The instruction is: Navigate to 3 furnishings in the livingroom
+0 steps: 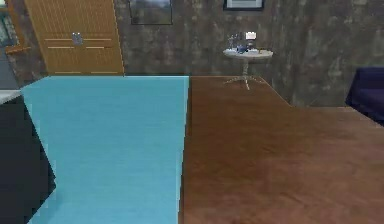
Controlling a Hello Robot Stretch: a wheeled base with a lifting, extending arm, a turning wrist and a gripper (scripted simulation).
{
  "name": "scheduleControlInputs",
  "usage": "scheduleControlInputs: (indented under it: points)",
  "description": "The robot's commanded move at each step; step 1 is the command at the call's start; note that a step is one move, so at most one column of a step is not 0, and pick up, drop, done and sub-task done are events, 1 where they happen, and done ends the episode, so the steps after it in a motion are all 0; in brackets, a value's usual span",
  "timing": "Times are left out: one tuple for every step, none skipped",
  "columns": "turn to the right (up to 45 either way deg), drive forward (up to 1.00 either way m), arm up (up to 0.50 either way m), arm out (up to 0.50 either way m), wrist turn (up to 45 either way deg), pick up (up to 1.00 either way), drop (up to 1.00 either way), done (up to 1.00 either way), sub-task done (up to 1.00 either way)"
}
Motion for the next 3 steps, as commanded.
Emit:
scheduleControlInputs:
  points:
    - [0.0,0.15,0.00,0.00,0.0,0.00,0.00,0.00,0.00]
    - [45.0,0.00,0.00,0.00,0.0,0.00,0.00,0.00,0.00]
    - [39.0,0.00,0.00,0.00,0.0,0.00,0.00,0.00,0.00]
